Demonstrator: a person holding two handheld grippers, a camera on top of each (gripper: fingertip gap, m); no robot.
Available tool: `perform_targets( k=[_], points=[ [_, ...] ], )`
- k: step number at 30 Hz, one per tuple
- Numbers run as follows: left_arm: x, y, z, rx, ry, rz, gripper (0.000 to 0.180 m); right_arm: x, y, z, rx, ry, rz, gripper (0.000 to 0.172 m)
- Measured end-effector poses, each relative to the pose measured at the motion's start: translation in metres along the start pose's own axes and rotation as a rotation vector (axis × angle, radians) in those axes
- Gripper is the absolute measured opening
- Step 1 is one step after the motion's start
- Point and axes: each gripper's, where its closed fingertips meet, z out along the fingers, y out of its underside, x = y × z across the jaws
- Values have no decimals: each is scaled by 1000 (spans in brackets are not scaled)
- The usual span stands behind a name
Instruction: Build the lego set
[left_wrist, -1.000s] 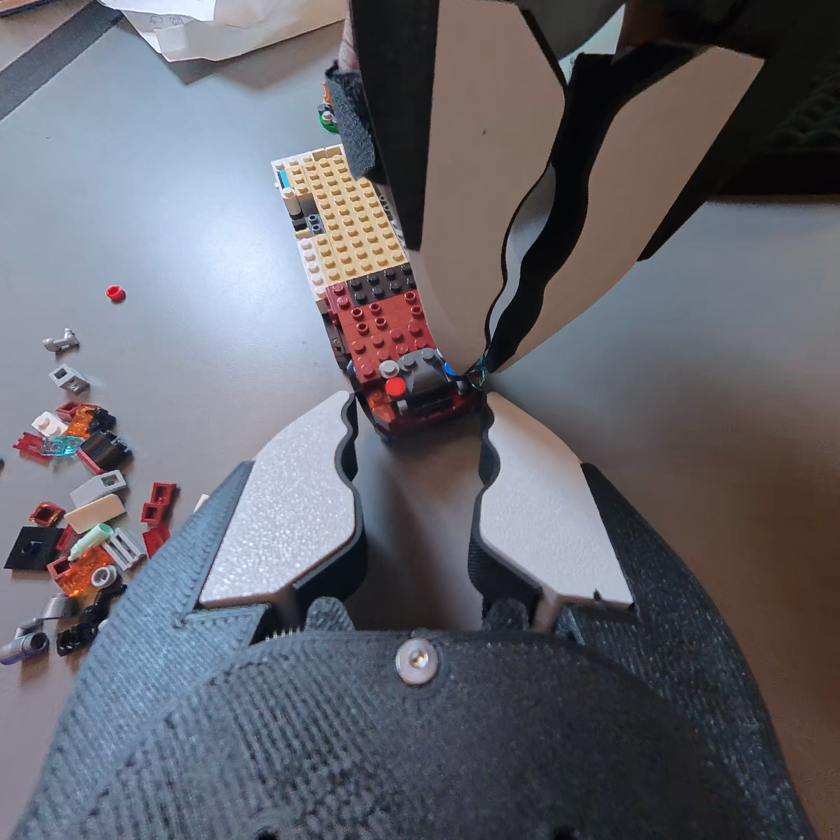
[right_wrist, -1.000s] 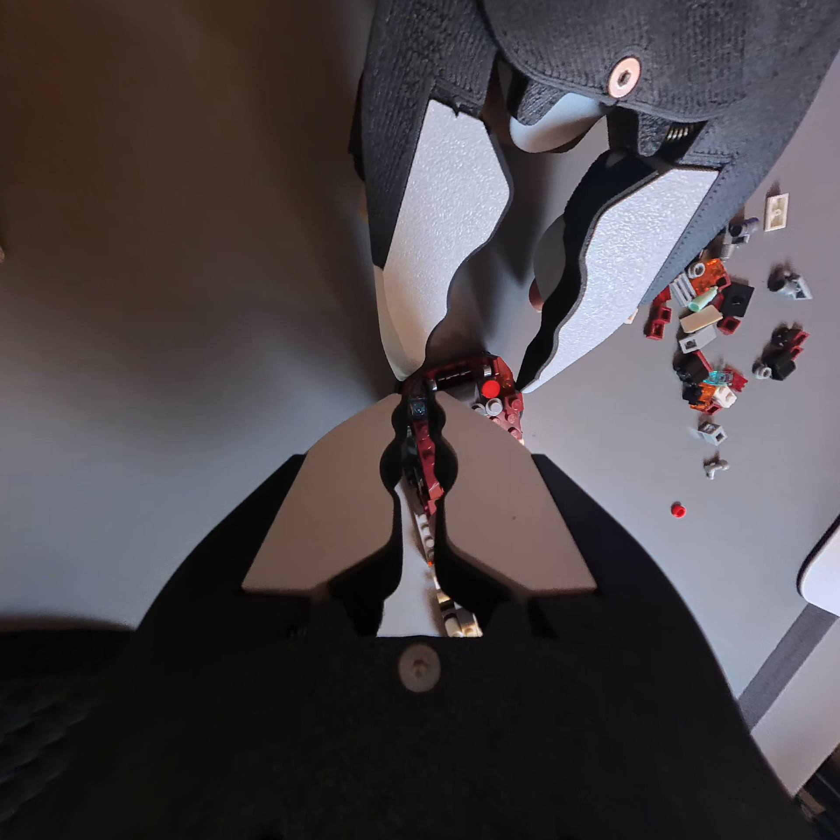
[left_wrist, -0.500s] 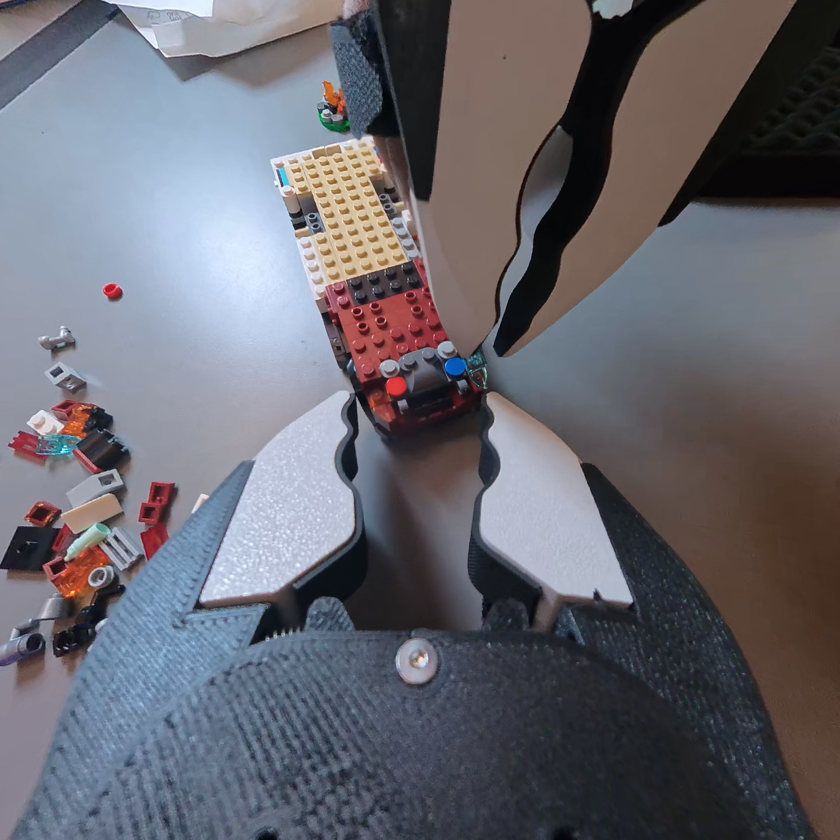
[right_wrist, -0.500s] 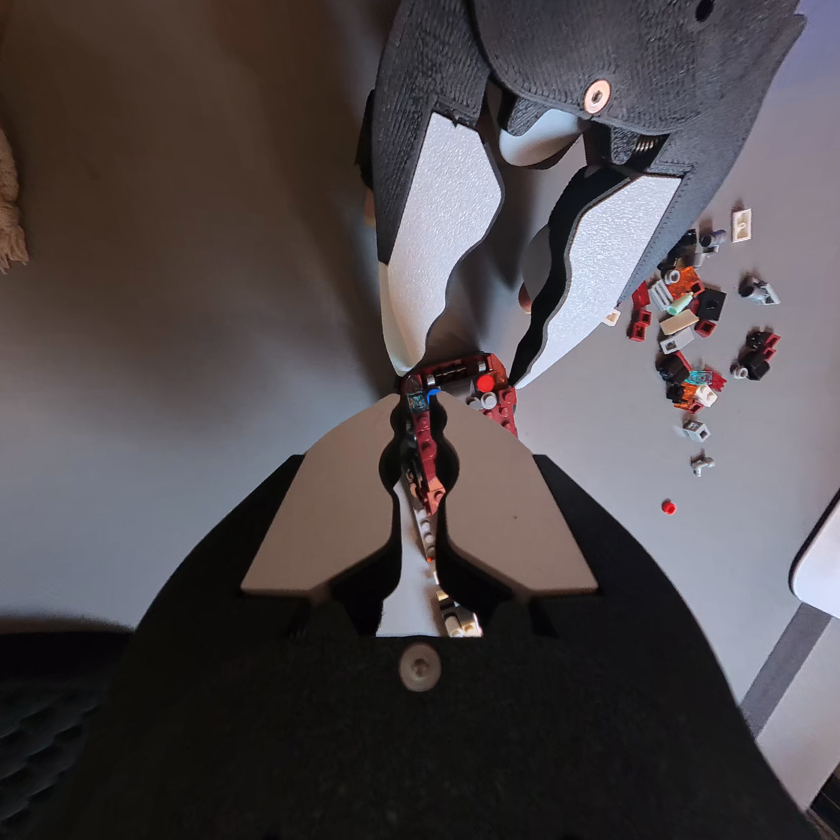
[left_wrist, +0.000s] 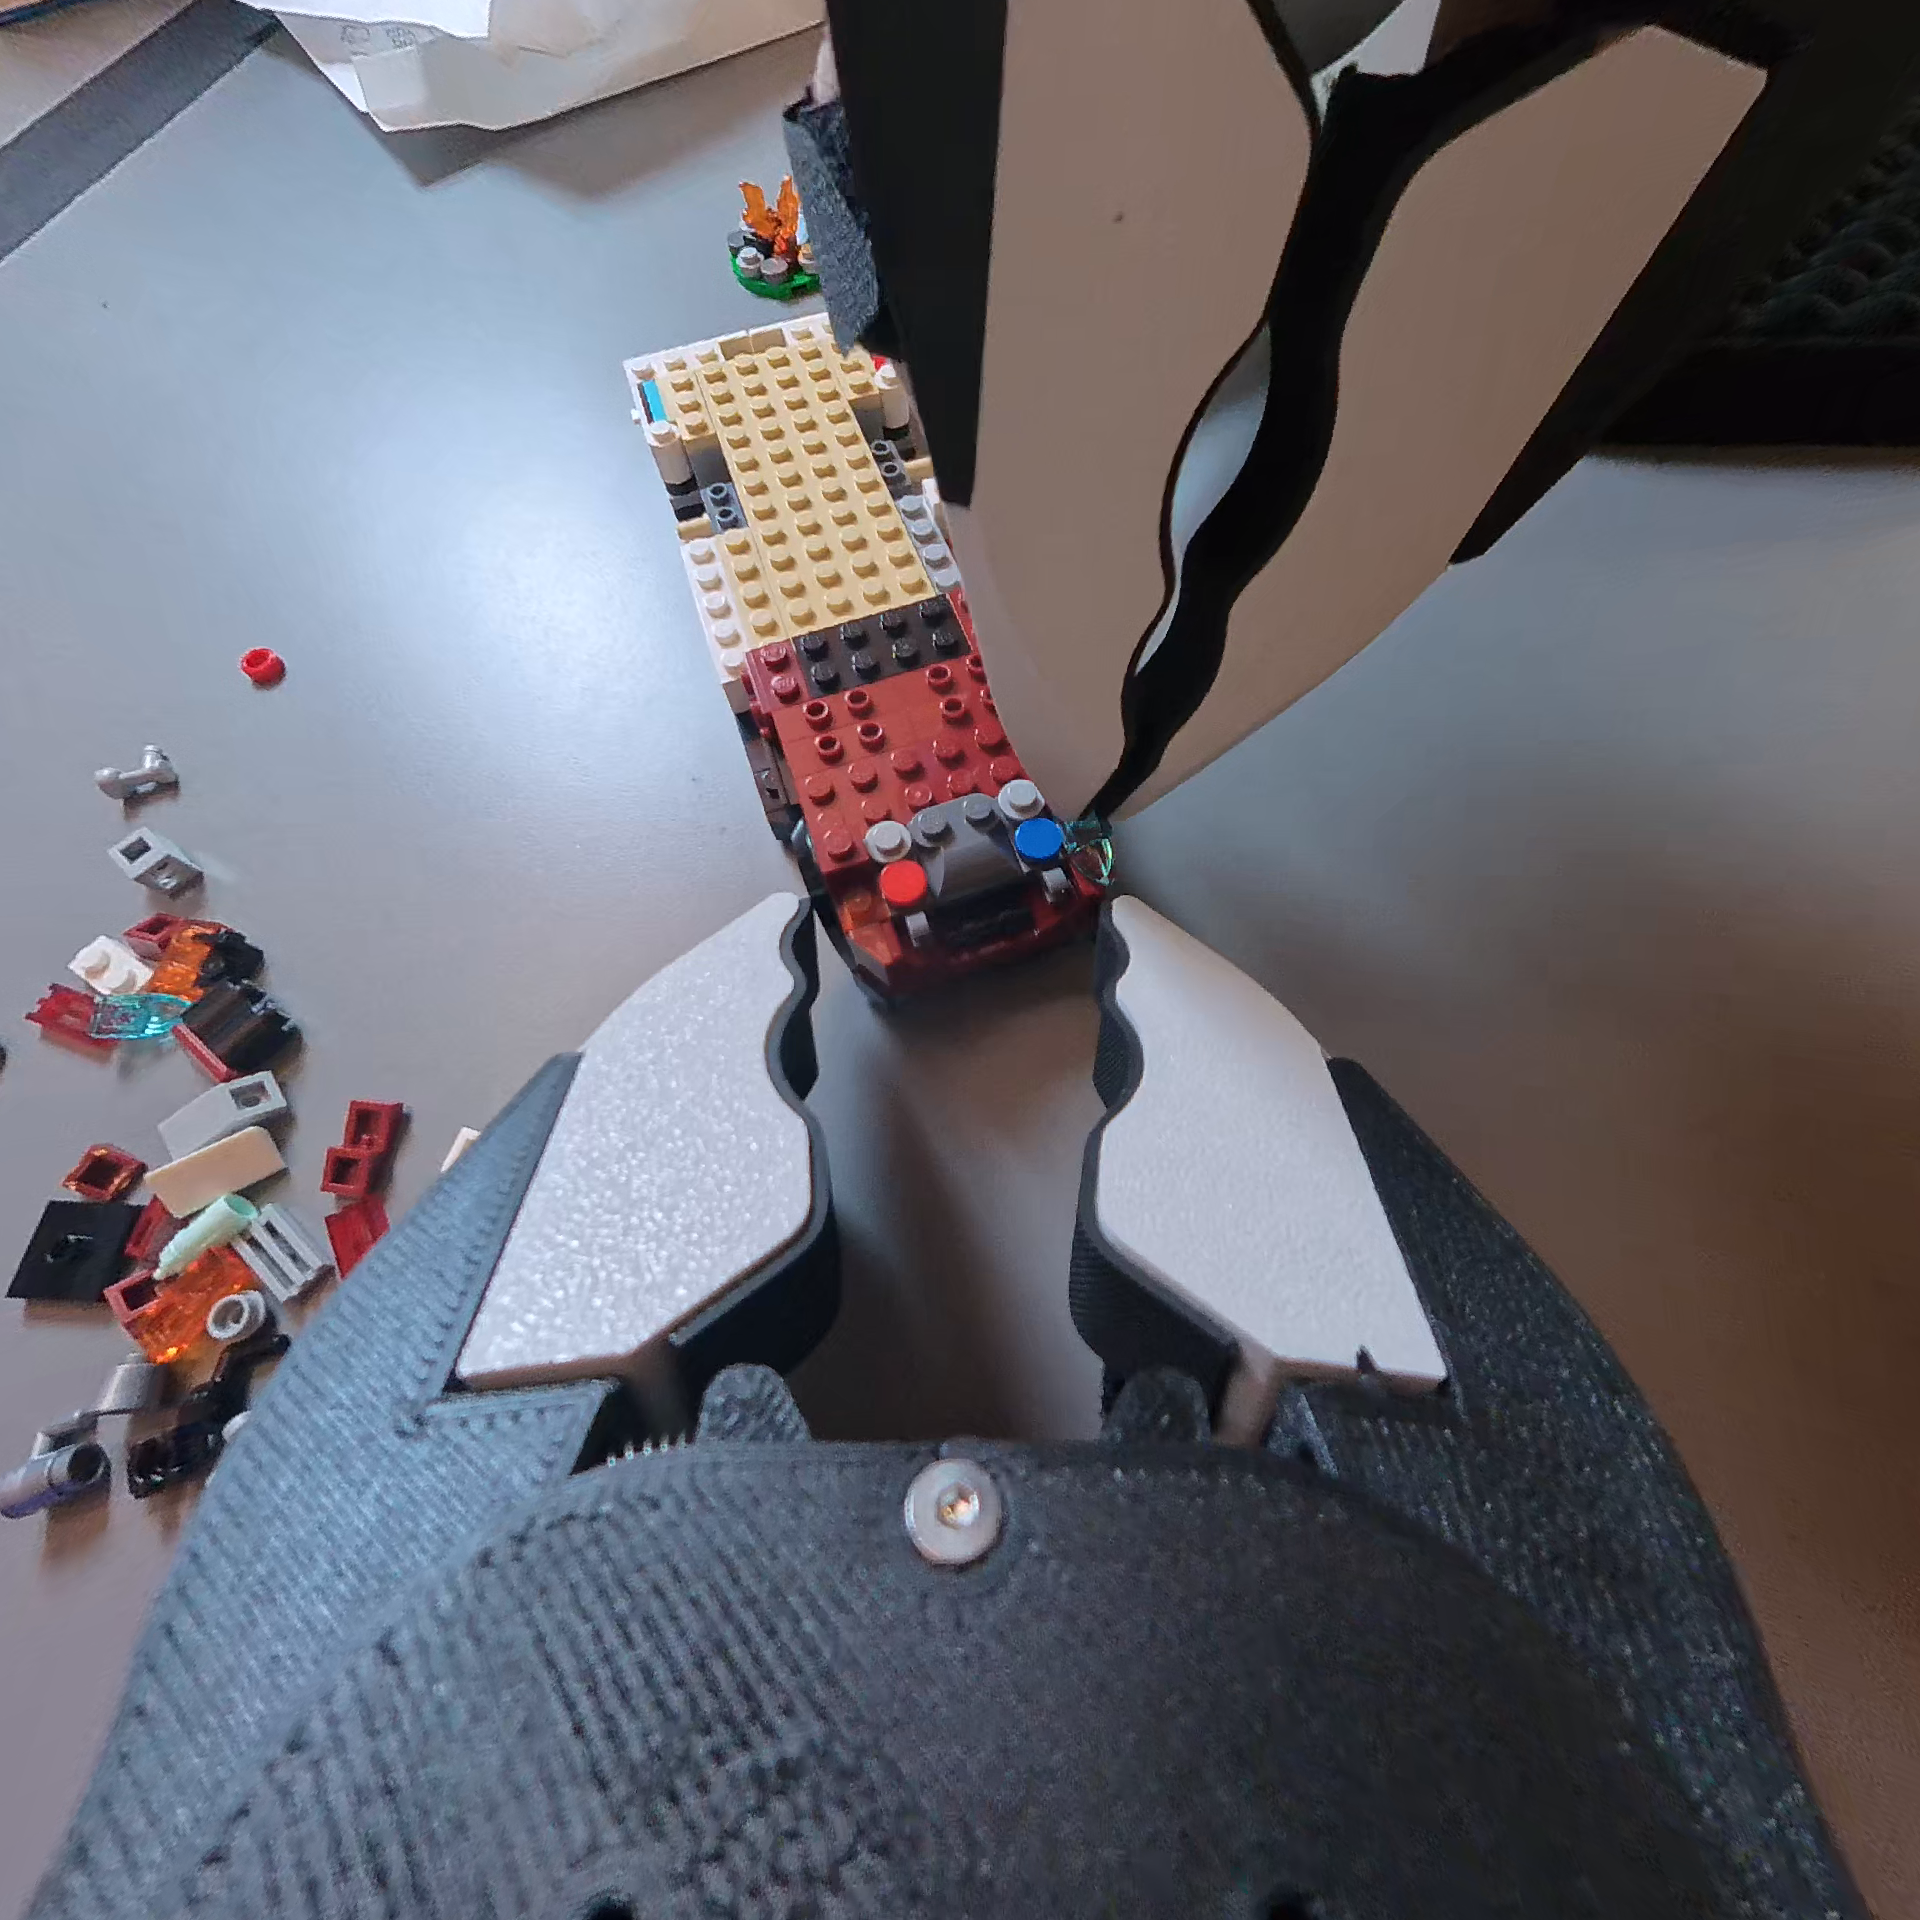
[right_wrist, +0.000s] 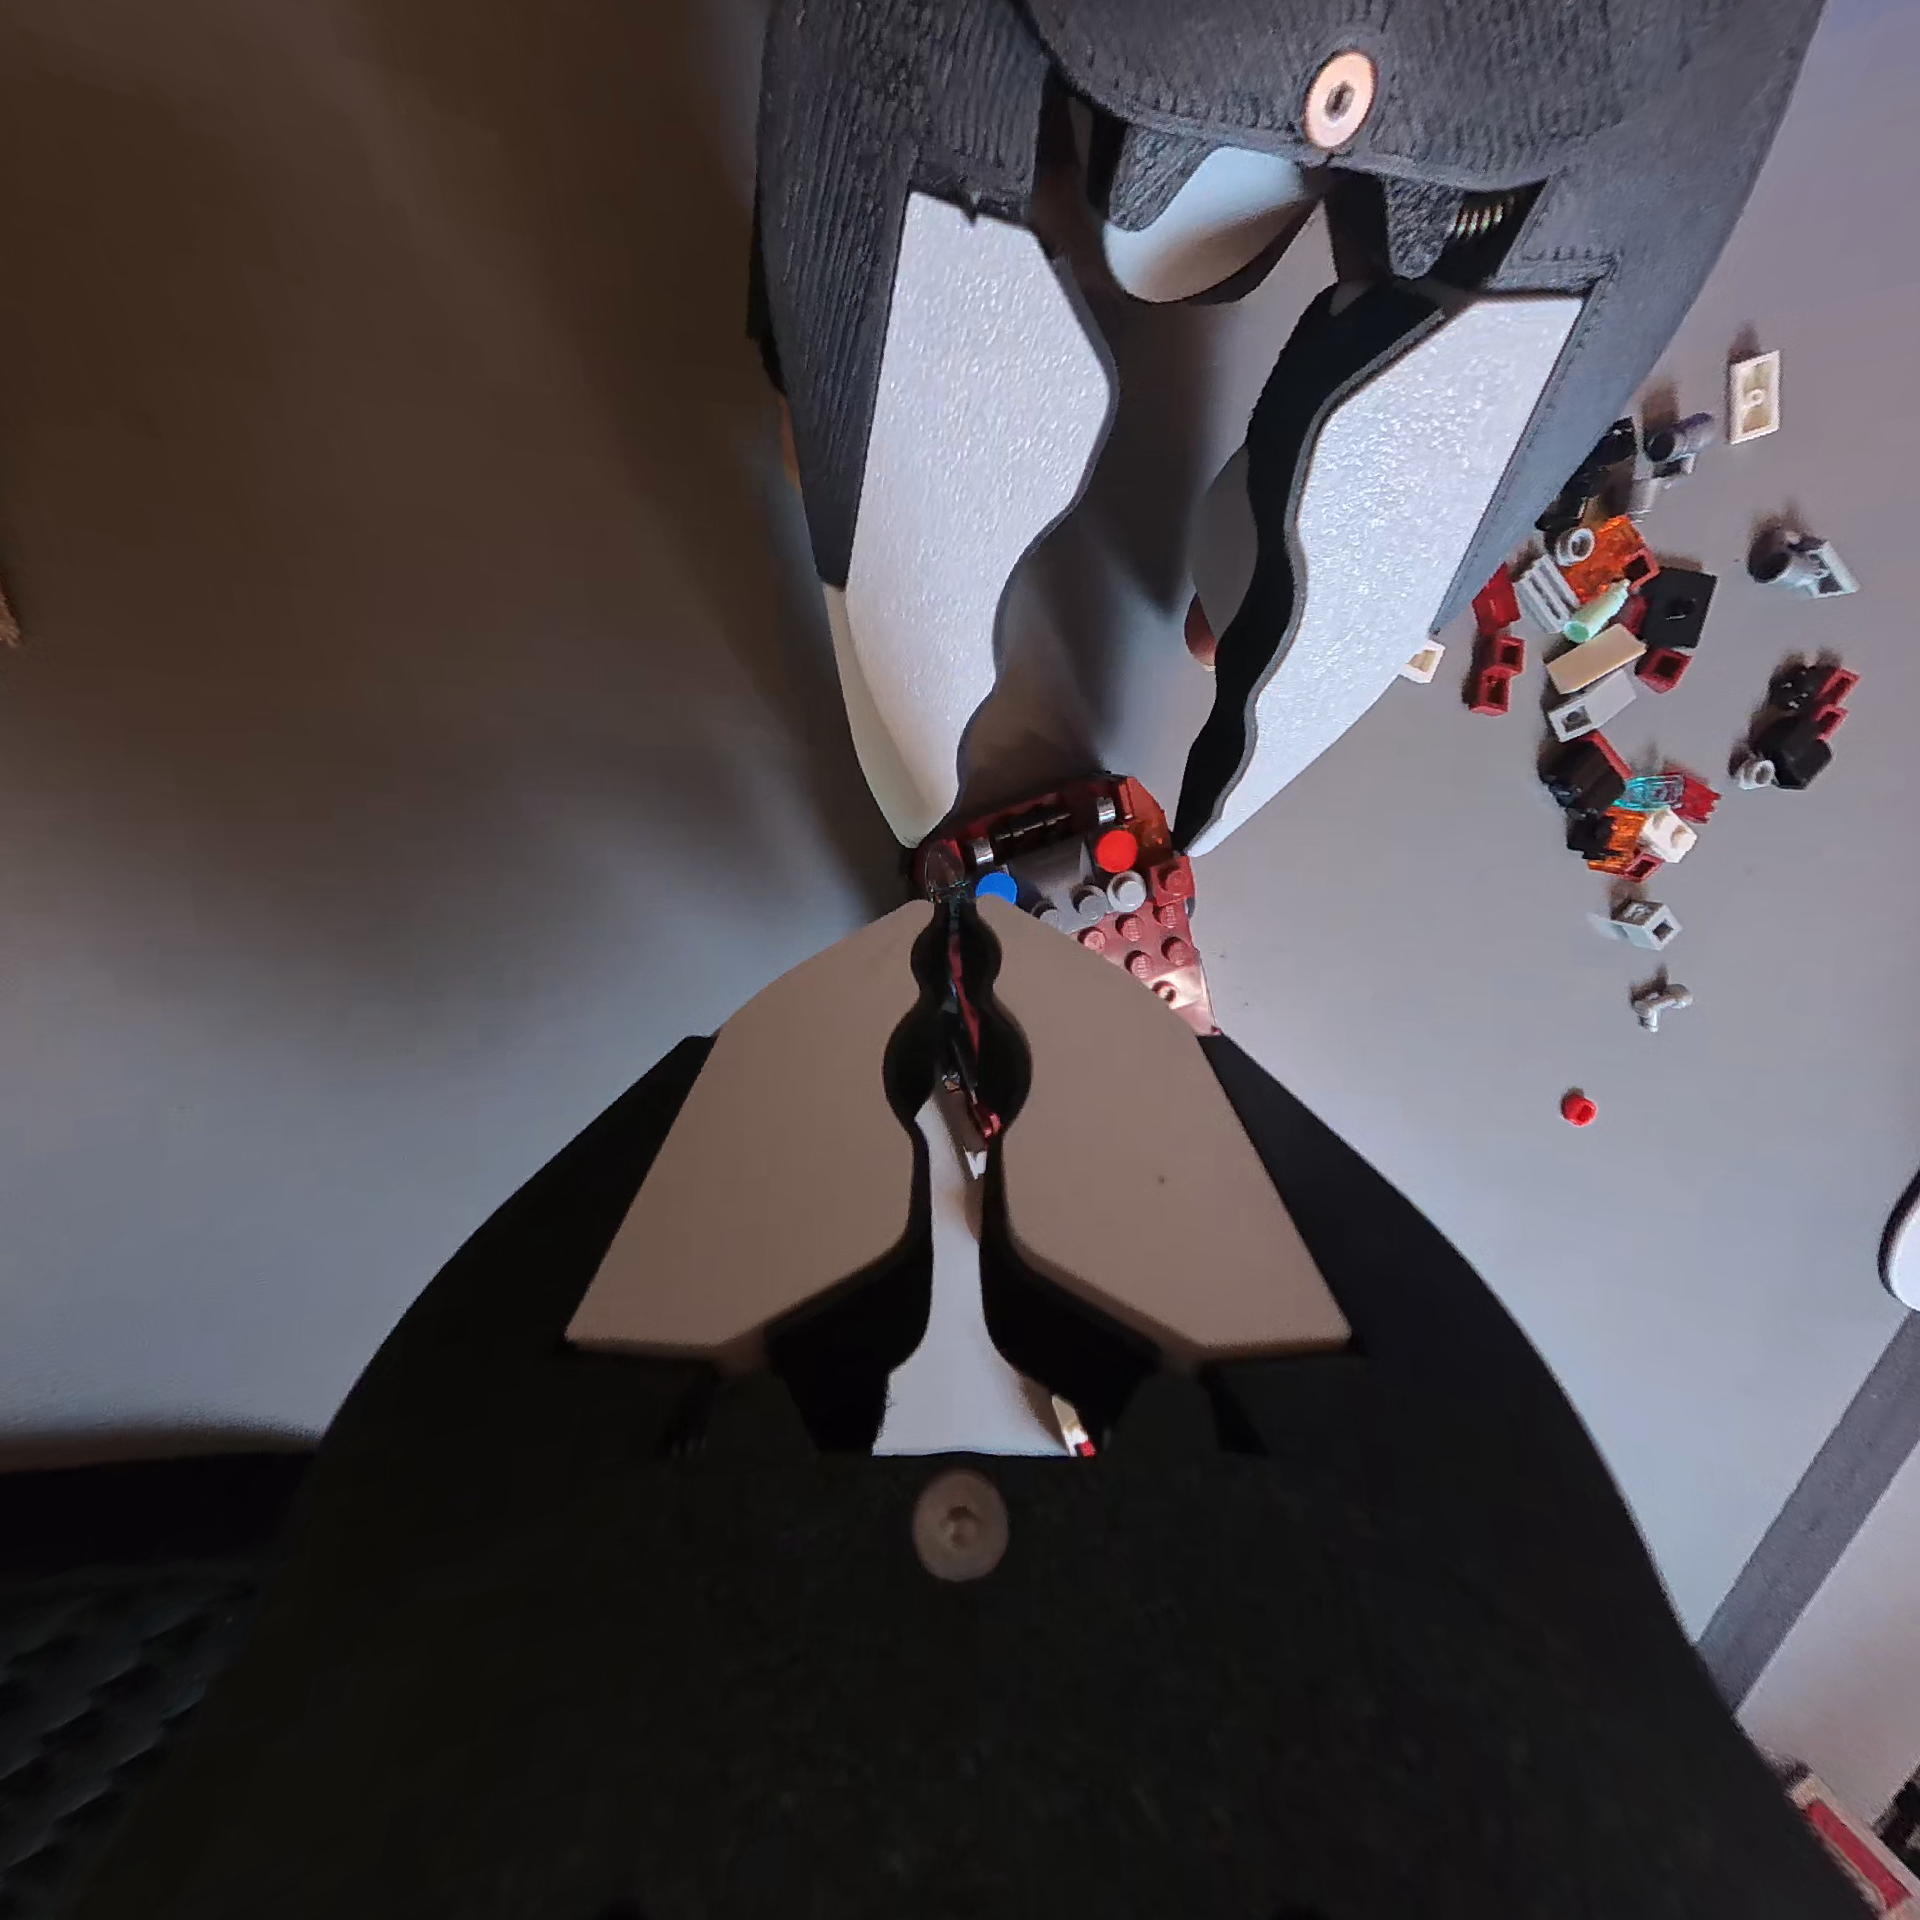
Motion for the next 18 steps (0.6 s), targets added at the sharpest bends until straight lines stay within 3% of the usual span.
perform_targets(
  k=[11,18],
  points=[
    [0,0,0,0,-3,-15,50,-1,1,2,-125,-33,-5,2],
    [2,-3,-1,22,-2,-15,51,-4,0,3,-118,-55,38,3]
  ],
)
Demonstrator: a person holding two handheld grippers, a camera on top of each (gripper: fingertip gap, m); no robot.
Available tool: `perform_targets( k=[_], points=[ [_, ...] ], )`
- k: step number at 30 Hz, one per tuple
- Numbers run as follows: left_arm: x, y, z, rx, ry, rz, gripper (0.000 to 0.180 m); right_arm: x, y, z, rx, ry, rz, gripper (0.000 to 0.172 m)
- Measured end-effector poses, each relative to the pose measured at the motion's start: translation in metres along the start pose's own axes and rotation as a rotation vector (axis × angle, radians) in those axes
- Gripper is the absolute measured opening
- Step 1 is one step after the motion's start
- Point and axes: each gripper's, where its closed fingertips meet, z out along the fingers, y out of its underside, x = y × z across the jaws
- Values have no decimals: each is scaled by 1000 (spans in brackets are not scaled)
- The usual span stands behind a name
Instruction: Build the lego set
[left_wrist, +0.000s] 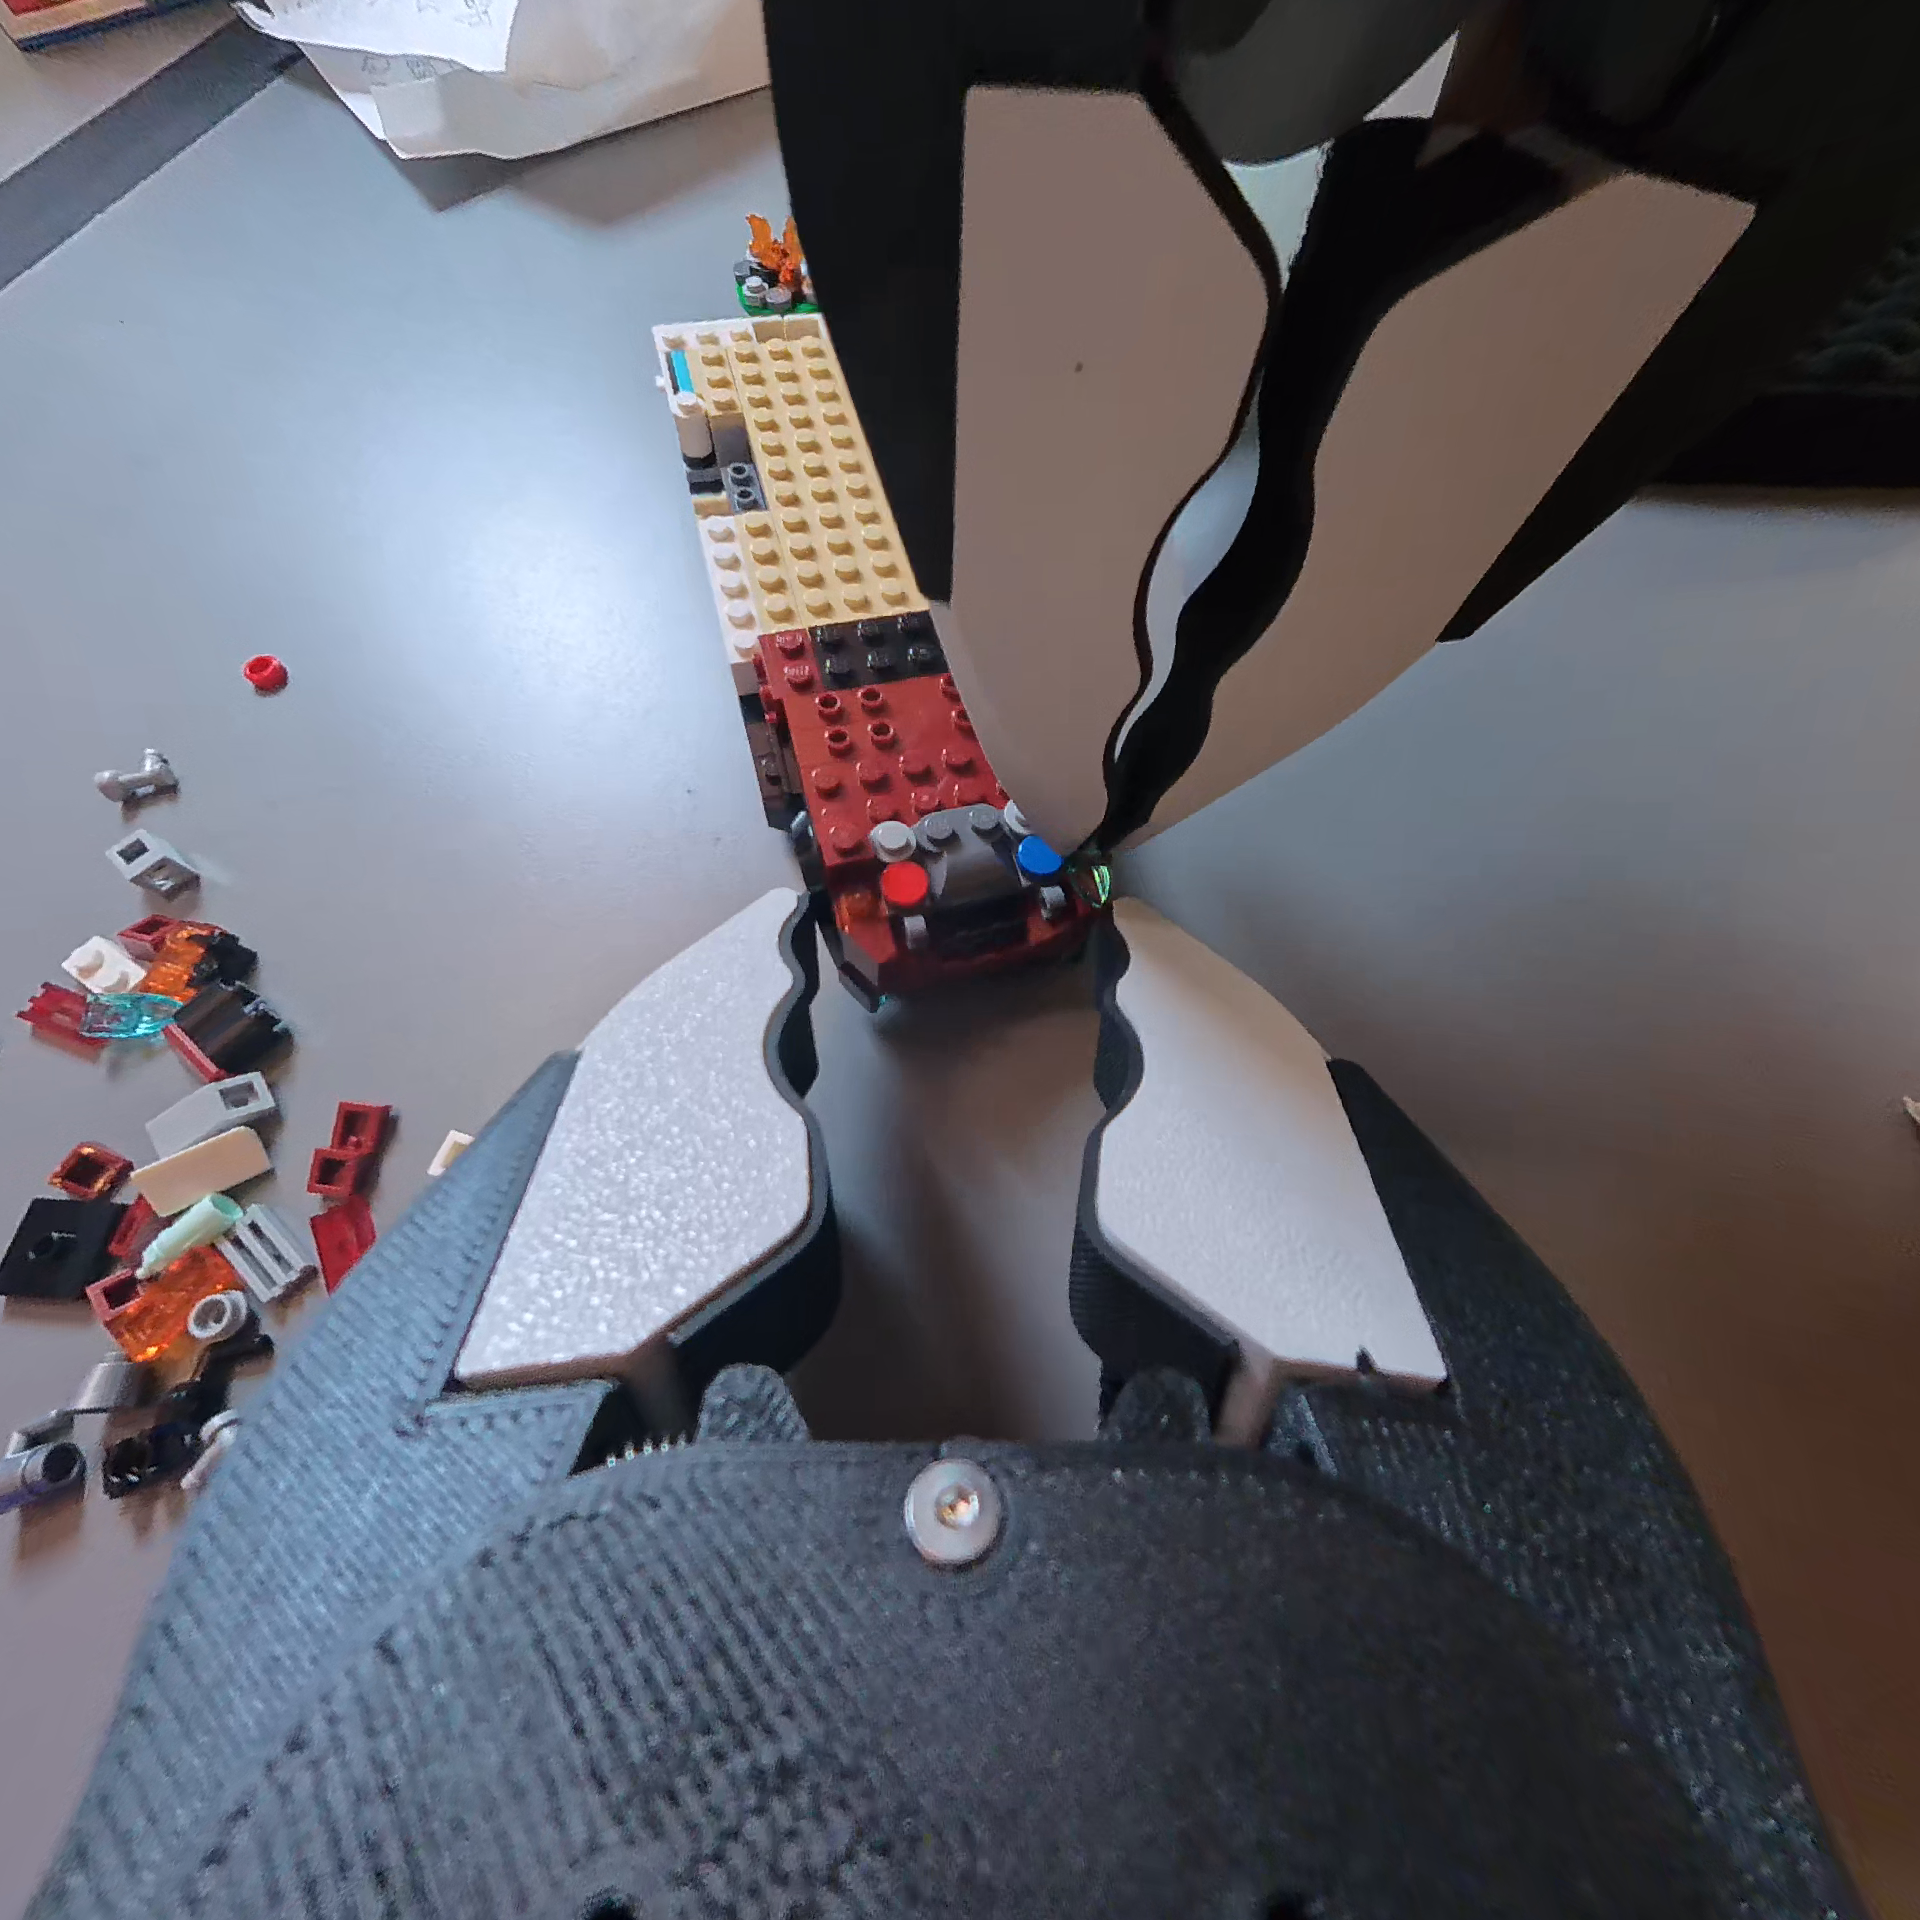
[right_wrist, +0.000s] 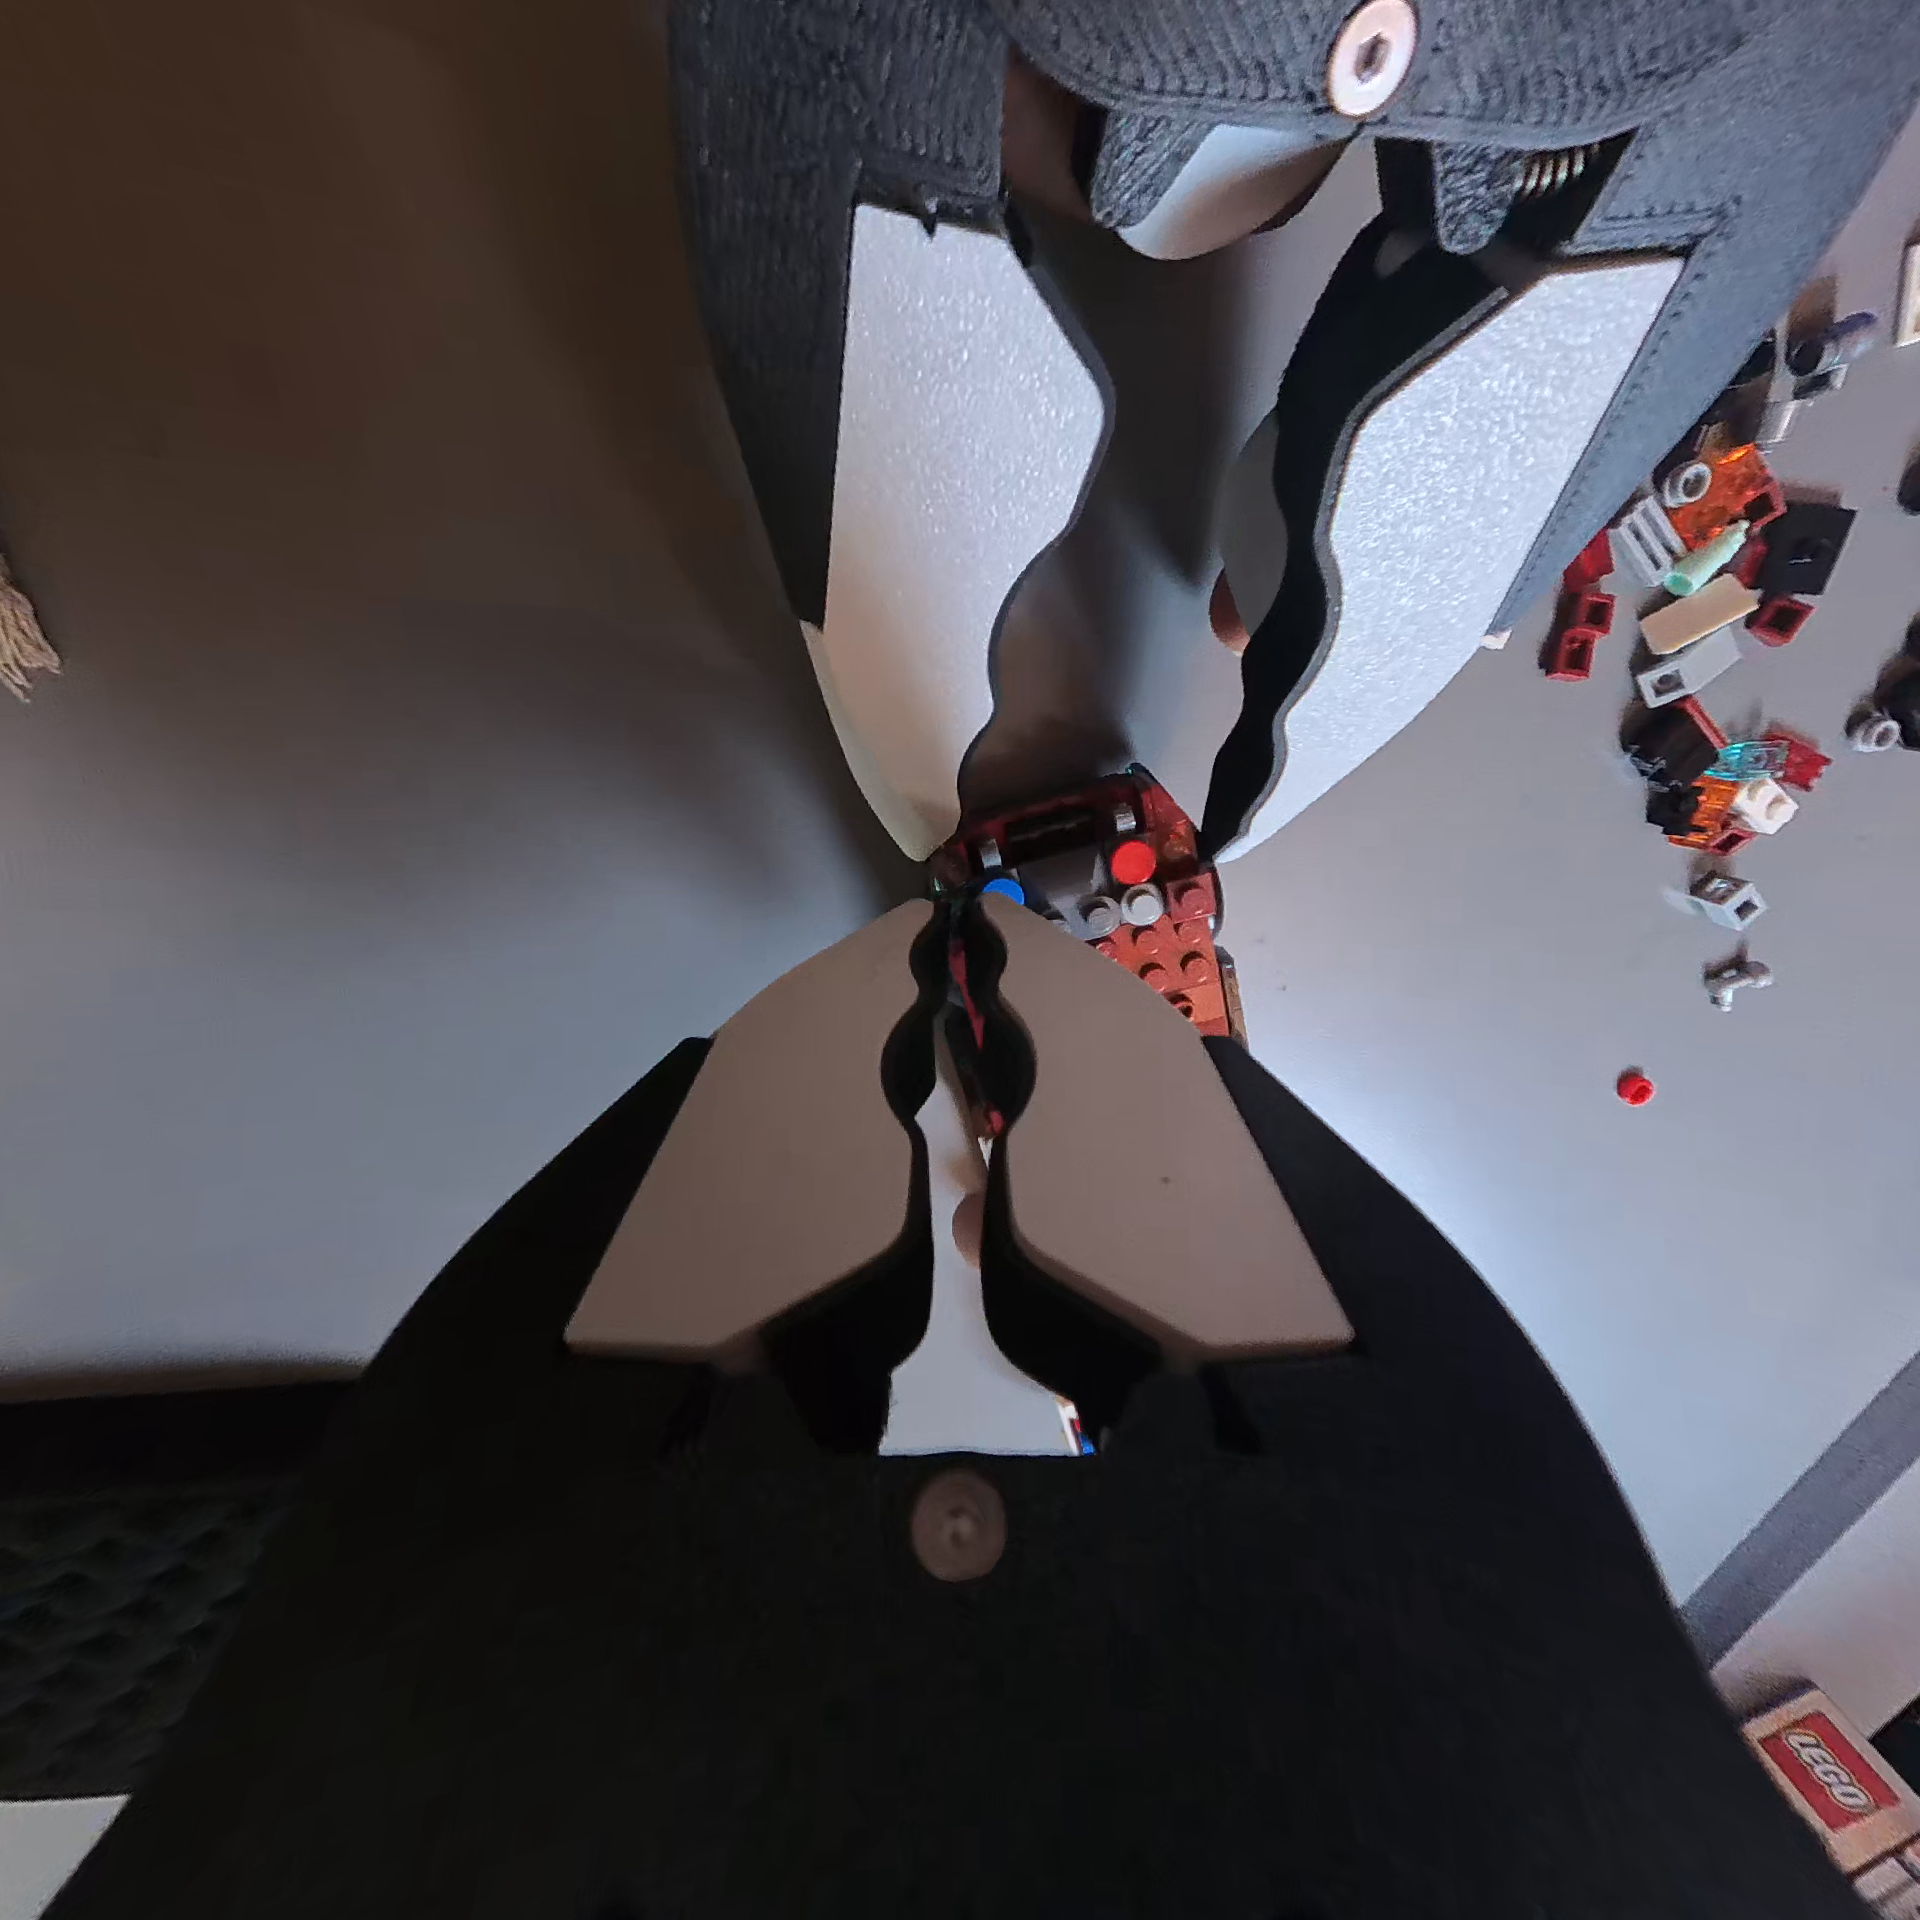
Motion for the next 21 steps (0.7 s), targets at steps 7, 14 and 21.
perform_targets(
  k=[7,14,21],
  points=[
    [0,3,-1,-15,34,-38,50,1,-1,-2,62,-3,16,3],
    [4,6,0,-40,50,-11,50,1,0,-5,200,102,39,16],
    [4,6,1,-45,36,12,49,2,-1,-4,296,185,114,15]
  ],
)
